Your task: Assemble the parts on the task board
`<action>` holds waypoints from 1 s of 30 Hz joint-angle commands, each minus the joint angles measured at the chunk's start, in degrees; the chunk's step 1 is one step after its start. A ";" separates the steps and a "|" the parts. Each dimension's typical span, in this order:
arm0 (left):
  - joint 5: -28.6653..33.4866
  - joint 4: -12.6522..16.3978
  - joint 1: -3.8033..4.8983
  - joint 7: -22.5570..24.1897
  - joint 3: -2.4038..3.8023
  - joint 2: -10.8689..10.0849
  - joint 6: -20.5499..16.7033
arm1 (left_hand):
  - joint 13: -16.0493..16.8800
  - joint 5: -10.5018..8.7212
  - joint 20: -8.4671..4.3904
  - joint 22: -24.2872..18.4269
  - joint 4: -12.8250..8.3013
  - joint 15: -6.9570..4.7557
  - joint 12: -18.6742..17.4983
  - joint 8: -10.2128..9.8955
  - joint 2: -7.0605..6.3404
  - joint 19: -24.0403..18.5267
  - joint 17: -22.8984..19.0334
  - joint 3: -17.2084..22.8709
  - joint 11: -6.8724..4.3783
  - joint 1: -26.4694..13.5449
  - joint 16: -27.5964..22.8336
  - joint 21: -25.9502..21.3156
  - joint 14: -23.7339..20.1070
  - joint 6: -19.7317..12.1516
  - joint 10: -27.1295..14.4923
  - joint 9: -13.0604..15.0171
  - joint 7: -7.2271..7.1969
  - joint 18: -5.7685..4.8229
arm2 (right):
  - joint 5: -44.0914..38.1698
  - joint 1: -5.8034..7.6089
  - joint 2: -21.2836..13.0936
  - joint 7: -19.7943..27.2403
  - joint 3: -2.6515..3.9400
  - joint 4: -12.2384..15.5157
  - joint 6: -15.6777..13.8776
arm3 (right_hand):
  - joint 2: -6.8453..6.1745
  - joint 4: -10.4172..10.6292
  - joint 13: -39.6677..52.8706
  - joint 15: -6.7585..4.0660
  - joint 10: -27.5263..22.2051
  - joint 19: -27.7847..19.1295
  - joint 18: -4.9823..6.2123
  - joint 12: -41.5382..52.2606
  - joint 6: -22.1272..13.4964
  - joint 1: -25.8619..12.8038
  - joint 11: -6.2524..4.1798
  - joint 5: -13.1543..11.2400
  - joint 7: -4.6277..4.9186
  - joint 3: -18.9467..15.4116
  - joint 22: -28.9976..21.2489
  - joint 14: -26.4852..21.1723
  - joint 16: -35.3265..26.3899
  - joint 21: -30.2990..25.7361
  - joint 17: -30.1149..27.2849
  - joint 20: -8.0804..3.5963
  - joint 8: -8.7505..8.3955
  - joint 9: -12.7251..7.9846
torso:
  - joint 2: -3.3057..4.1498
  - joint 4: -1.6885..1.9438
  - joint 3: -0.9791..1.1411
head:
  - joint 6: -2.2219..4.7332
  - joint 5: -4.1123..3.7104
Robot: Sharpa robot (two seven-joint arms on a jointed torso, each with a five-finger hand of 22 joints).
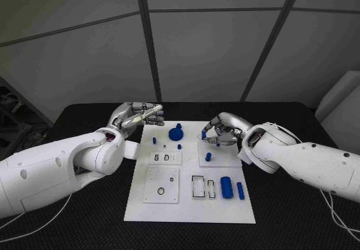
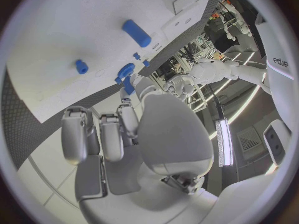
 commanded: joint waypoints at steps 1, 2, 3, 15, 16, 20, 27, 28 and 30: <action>-0.34 0.12 0.08 0.06 0.04 -0.08 0.37 | 0.03 -0.37 0.01 -0.09 -0.30 0.17 -0.31 -0.20 0.05 0.25 0.05 0.08 0.21 -0.31 -0.24 -0.34 0.37 0.37 0.09 -0.06 0.21 0.31 | -4.36 0.24 1.66 -3.36 0.06 0.22 -0.40 | 0.35 -0.01 0.12 -0.39 0.38 0.51 -0.61 0.31 0.32 -0.02 0.10 0.22 0.01 0.38 6.57 4.99 0.40 0.34 11.38 -0.10 0.32 0.11 | 0.08 0.08 -0.01 | -0.21 0.20; -0.34 0.11 0.09 0.06 0.04 -0.08 0.36 | 0.03 -0.37 0.01 -0.09 -0.30 0.17 -0.31 -0.20 0.05 0.25 0.05 0.08 0.21 -0.31 -0.24 -0.34 0.37 0.37 0.09 -0.06 0.21 0.31 | -4.67 0.27 2.35 -3.59 0.06 0.10 -0.31 | 0.35 -0.01 0.12 -0.39 0.38 0.51 -0.61 0.31 0.32 -0.02 0.10 0.22 0.01 0.38 6.57 4.99 0.40 0.34 11.38 -0.10 0.32 0.11 | 0.09 0.14 -0.04 | -0.27 0.27; -0.34 0.09 0.09 0.06 0.04 -0.07 0.34 | 0.03 -0.37 0.01 -0.09 -0.30 0.17 -0.31 -0.20 0.05 0.25 0.05 0.08 0.21 -0.31 -0.24 -0.34 0.37 0.37 0.09 -0.06 0.21 0.31 | -4.96 0.29 3.04 -3.81 0.05 -0.04 -0.19 | 0.35 -0.01 0.12 -0.39 0.38 0.51 -0.61 0.31 0.32 -0.02 0.10 0.22 0.01 0.38 6.57 4.99 0.40 0.34 11.38 -0.10 0.32 0.11 | 0.11 0.15 -0.02 | -0.40 0.42; -0.34 -0.01 0.11 0.18 0.04 0.13 0.07 | 0.03 -0.39 0.02 -0.09 -0.32 0.18 -0.32 -0.20 0.06 0.25 0.07 0.09 0.20 -0.31 -0.27 -0.35 0.38 0.39 0.10 -0.06 0.19 0.31 | -10.06 0.31 10.75 -5.29 -0.20 -2.44 2.64 | 0.42 -0.01 0.10 -0.41 0.38 0.67 -0.66 0.28 0.27 -0.04 0.09 0.20 0.00 0.46 6.78 5.00 0.42 0.45 11.40 -0.14 0.30 0.12 | 0.14 0.04 0.05 | -0.91 1.46; -0.34 -0.01 0.11 0.18 0.05 0.13 0.06 | 0.03 -0.39 0.02 -0.09 -0.32 0.18 -0.32 -0.20 0.06 0.25 0.07 0.09 0.20 -0.31 -0.27 -0.35 0.38 0.39 0.10 -0.06 0.19 0.31 | -10.30 0.31 10.99 -5.36 -0.25 -2.51 2.79 | 0.42 -0.01 0.10 -0.41 0.38 0.67 -0.66 0.28 0.27 -0.04 0.09 0.20 0.00 0.46 6.78 5.00 0.42 0.45 11.40 -0.14 0.30 0.12 | 0.13 0.05 0.06 | -0.92 1.46; -0.34 -0.01 0.12 0.18 0.05 0.15 0.05 | 0.04 -0.40 0.02 -0.10 -0.32 0.18 -0.32 -0.20 0.07 0.25 0.09 0.10 0.19 -0.32 -0.29 -0.36 0.38 0.42 0.13 -0.05 0.18 0.31 | -11.77 0.29 12.07 -5.78 -0.91 -2.69 3.59 | 0.45 0.01 0.03 -0.43 0.33 0.67 -0.66 0.21 0.19 -0.08 0.09 0.16 0.01 0.50 6.77 5.00 0.41 0.45 11.40 -0.16 0.26 0.12 | 0.05 0.04 0.05 | -1.12 1.60; -0.34 0.02 0.13 0.17 0.05 0.22 0.07 | 0.04 -0.40 0.02 -0.10 -0.32 0.18 -0.32 -0.20 0.07 0.25 0.09 0.10 0.19 -0.32 -0.29 -0.36 0.38 0.42 0.13 -0.05 0.18 0.31 | -13.37 0.25 13.51 -6.51 -1.76 -3.17 5.08 | 0.48 0.01 0.04 -0.43 0.34 0.67 -0.66 0.22 0.17 -0.09 0.09 0.16 0.02 0.52 6.79 5.00 0.42 0.45 11.40 -0.17 0.24 0.12 | 0.08 0.01 0.08 | -1.33 1.85; -0.34 0.03 0.13 0.16 0.05 0.23 0.07 | 0.04 -0.40 0.02 -0.10 -0.32 0.18 -0.32 -0.20 0.07 0.25 0.09 0.10 0.19 -0.32 -0.29 -0.36 0.38 0.42 0.13 -0.05 0.18 0.31 | -13.55 0.24 13.68 -6.60 -1.87 -3.28 5.26 | 0.50 0.02 0.06 -0.43 0.36 0.70 -0.67 0.24 0.15 -0.11 0.09 0.17 0.02 0.54 6.82 5.02 0.45 0.47 11.48 -0.18 0.23 0.12 | 0.08 0.00 0.08 | -1.37 1.83; -0.34 0.03 0.14 0.16 0.05 0.25 0.08 | 0.04 -0.40 0.02 -0.10 -0.32 0.18 -0.32 -0.20 0.07 0.25 0.09 0.10 0.19 -0.32 -0.29 -0.36 0.38 0.42 0.13 -0.05 0.18 0.31 | -13.80 0.22 13.91 -6.73 -2.05 -3.46 5.57 | 0.50 0.03 0.07 -0.43 0.36 0.70 -0.67 0.24 0.15 -0.12 0.09 0.17 0.02 0.55 6.82 5.02 0.46 0.47 11.50 -0.18 0.23 0.12 | 0.08 0.00 0.07 | -1.44 1.86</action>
